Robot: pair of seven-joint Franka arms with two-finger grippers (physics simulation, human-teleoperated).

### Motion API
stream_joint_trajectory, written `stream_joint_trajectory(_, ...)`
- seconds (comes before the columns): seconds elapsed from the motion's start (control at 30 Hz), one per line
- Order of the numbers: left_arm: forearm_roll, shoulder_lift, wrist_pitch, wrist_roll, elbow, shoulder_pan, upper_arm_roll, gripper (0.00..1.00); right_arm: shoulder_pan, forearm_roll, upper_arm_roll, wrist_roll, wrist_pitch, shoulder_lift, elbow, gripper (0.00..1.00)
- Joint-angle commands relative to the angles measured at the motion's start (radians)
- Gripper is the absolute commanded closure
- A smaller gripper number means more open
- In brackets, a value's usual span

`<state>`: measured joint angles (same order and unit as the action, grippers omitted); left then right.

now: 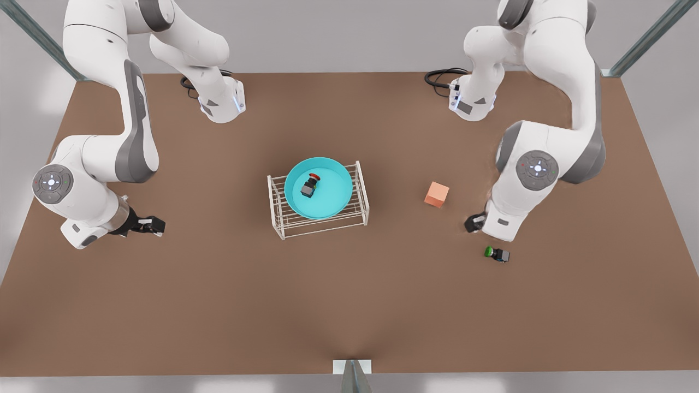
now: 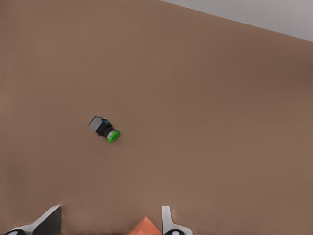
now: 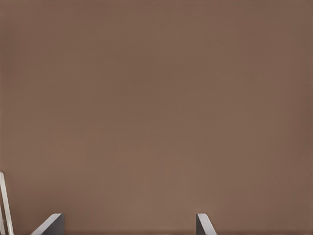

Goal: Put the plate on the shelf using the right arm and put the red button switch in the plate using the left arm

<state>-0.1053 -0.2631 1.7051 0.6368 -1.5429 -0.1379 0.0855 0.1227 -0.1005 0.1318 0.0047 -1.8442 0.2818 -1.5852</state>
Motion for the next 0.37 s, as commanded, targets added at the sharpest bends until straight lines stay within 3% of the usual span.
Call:
stream_joint_trajectory(0.0,0.21,0.195,0.127,-0.583,-0.288,0.014,-0.084,0.0,0.0,0.001,0.0,-0.002,0.0,-0.001,0.001,0.0)
stream_joint_trajectory(0.03,0.21,0.285,0.18,-0.589,-0.388,0.043,-0.095,0.0,0.0,0.001,0.0,-0.002,0.0,-0.001,0.001,0.0)
stream_joint_trajectory(0.13,0.139,0.144,0.003,-0.588,-0.084,0.049,-0.09,0.0,0.0,0.001,0.0,-0.002,0.0,-0.001,0.001,0.0)
stream_joint_trajectory(0.33,0.144,0.117,-0.016,-0.586,-0.059,0.038,-0.085,0.0,-0.002,-0.001,0.0,0.0,0.0,-0.001,0.001,0.0)
